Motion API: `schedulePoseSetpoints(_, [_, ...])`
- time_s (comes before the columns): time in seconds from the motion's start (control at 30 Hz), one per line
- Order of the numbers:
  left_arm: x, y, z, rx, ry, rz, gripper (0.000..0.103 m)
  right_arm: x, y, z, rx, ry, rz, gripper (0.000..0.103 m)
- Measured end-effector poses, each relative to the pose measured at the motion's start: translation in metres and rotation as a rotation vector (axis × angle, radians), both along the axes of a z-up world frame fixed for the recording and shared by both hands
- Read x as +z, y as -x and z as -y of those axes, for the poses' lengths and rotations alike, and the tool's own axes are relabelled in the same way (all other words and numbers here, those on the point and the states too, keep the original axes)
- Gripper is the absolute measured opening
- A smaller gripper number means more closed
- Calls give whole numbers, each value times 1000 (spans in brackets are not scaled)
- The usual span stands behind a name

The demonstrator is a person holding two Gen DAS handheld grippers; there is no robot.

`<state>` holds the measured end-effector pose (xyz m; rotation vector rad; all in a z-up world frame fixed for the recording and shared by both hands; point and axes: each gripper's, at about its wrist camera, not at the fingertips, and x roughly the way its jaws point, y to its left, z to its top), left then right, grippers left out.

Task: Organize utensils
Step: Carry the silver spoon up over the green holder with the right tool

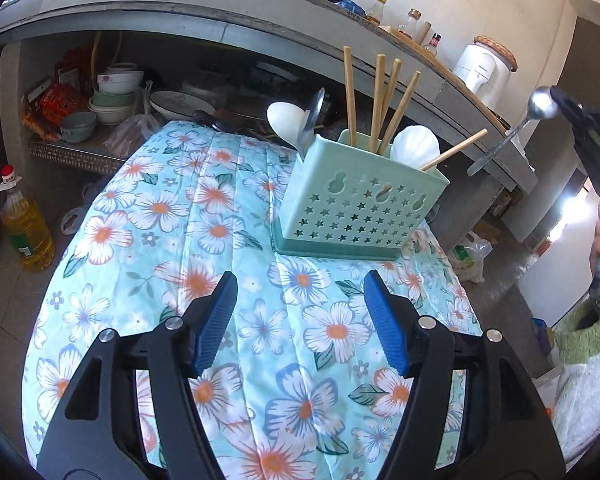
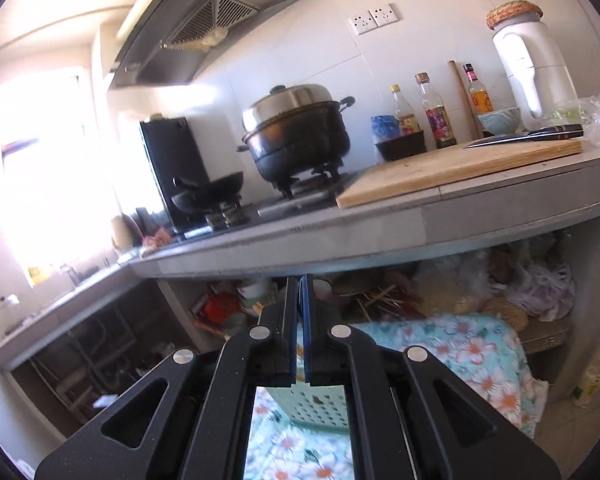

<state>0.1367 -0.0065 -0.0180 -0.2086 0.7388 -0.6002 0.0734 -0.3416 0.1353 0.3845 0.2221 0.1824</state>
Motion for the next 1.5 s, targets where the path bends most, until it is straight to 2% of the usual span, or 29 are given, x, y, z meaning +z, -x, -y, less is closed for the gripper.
schedulePoseSetpoints(0.2, [8, -2, -3, 16, -12, 20, 63, -2, -29, 7, 62, -89, 1, 2])
schedulePoseSetpoints(0.43, [11, 3, 1, 13, -20, 37, 66, -10, -48, 12, 85, -134, -24, 2])
schedulePoseSetpoints(0.67, [14, 5, 5, 15, -20, 43, 66, -34, -74, 18, 108, -208, -69, 2])
schedulePoseSetpoints(0.9, [20, 7, 1, 24, -24, 61, 66, -22, -76, 26, 108, -246, -38, 2])
schedulePoseSetpoints(1.07, [20, 7, 1, 24, -26, 60, 66, -30, -51, 28, 88, -240, -53, 2])
schedulePoseSetpoints(1.2, [16, 7, 2, 21, -34, 49, 66, -67, -29, 37, 55, -281, -161, 4])
schedulePoseSetpoints(1.23, [14, 6, 3, 20, -36, 42, 66, -84, -25, 42, 46, -309, -208, 9])
schedulePoseSetpoints(1.27, [12, 5, 4, 21, -38, 33, 66, -101, -23, 46, 25, -331, -258, 20])
schedulePoseSetpoints(1.3, [10, 4, 6, 23, -42, 22, 66, -114, -22, 47, 3, -339, -304, 24])
schedulePoseSetpoints(1.43, [-1, 4, 13, 13, -61, -15, 66, -183, -34, 37, -24, -326, -569, 37])
schedulePoseSetpoints(1.5, [-4, 5, 15, 5, -65, -31, 66, -214, -43, 36, -19, -378, -671, 37])
